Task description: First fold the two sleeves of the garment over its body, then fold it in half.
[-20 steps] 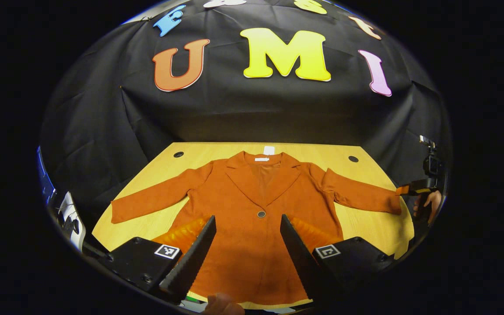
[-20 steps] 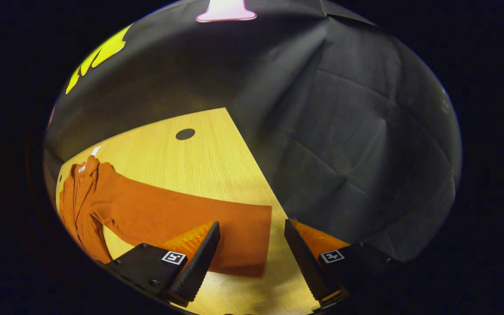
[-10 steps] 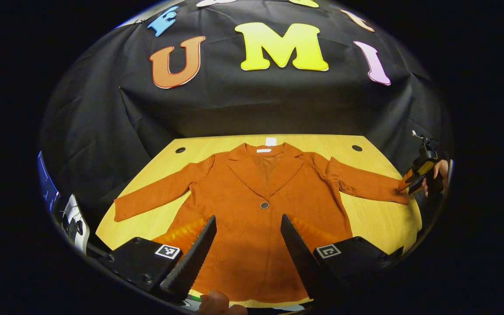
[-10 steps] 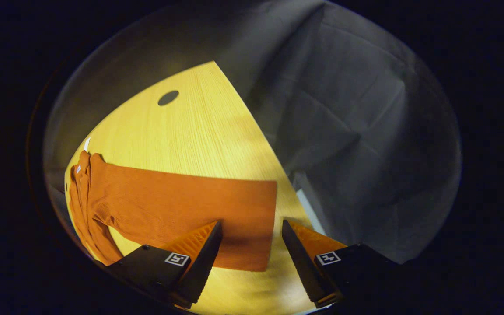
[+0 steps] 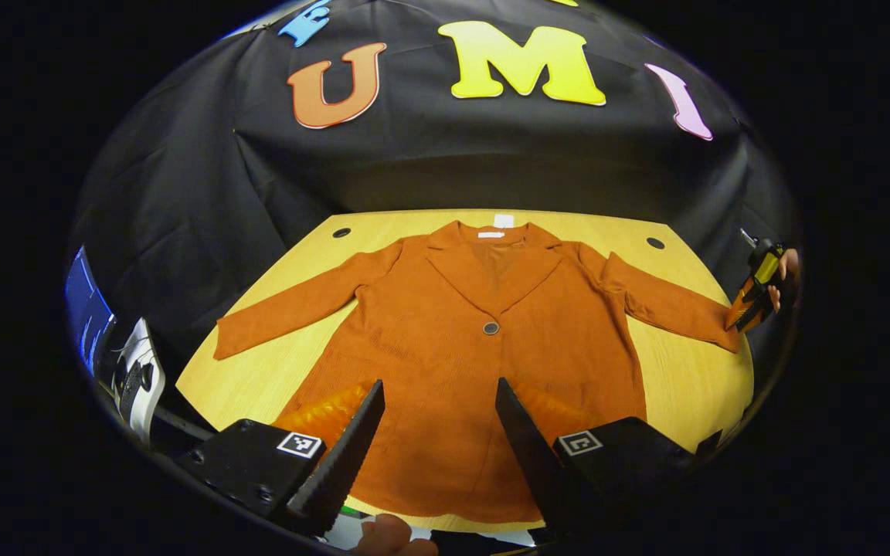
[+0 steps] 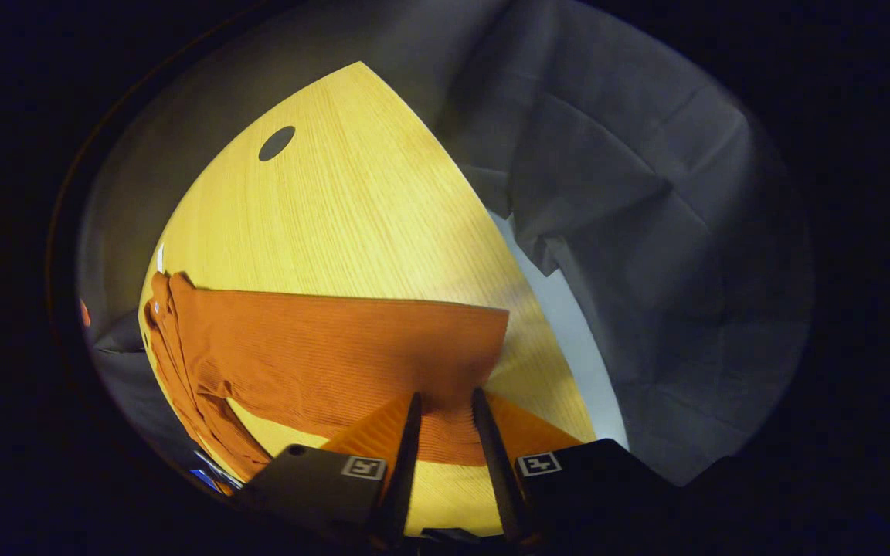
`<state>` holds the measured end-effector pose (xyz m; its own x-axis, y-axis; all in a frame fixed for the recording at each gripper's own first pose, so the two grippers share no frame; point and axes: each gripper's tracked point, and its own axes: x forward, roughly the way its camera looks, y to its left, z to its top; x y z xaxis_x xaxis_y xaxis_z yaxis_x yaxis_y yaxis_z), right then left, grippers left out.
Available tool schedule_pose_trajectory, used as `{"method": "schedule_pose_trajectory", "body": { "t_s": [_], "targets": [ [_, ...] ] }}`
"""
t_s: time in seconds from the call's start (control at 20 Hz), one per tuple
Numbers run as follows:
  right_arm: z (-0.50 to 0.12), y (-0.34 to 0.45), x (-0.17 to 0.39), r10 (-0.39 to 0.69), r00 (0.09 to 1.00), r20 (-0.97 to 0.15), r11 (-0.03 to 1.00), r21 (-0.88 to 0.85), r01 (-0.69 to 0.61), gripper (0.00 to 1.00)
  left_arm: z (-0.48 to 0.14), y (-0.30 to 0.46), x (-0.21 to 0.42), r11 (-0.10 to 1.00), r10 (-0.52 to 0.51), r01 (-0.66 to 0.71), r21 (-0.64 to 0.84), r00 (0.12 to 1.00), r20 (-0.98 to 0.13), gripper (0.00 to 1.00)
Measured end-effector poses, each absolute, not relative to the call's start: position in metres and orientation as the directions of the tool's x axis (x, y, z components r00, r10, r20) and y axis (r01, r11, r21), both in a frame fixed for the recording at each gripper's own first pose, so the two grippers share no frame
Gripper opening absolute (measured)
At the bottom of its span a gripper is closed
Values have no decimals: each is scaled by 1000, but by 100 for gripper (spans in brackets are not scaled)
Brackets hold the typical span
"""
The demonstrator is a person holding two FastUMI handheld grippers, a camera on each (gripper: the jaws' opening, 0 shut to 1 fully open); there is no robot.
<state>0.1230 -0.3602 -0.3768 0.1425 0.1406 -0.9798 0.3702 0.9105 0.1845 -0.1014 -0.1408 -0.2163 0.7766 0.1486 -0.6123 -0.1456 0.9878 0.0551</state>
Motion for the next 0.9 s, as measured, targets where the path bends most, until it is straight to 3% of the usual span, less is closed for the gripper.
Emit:
{"method": "schedule_pose_trajectory", "body": {
  "t_s": [0.05,0.1,0.25,0.3,0.35,0.45,0.5,0.65,0.9],
  "targets": [
    [-374,-354,128,181,163,-970,899,231,372,35,-217,-138,-104,986,160,-157,60,772,-615,95],
    [-368,-344,134,236,191,-953,875,294,385,35,-217,-134,-109,983,173,-169,66,766,-618,95],
    [-383,-353,122,189,163,-968,880,241,409,28,-214,-125,-115,975,211,-211,74,756,-620,95],
    [-378,-355,128,197,173,-965,865,254,433,1,-211,-122,-115,972,219,-225,70,758,-614,95],
    [-376,-354,131,214,181,-960,867,272,418,10,-208,-120,-115,970,224,-234,64,763,-607,95],
    [-373,-357,127,220,189,-957,881,278,384,10,-207,-118,-115,969,228,-238,64,768,-598,95],
    [-365,-354,132,230,222,-947,861,304,406,2,-207,-116,-113,971,221,-229,64,773,-594,95],
    [-339,-351,140,219,298,-929,863,327,385,0,-213,-107,-106,981,186,-181,69,787,-588,95],
    [-288,-320,136,167,362,-917,873,308,377,2,-214,-86,-99,992,115,-65,109,826,-552,95]
  ]
}}
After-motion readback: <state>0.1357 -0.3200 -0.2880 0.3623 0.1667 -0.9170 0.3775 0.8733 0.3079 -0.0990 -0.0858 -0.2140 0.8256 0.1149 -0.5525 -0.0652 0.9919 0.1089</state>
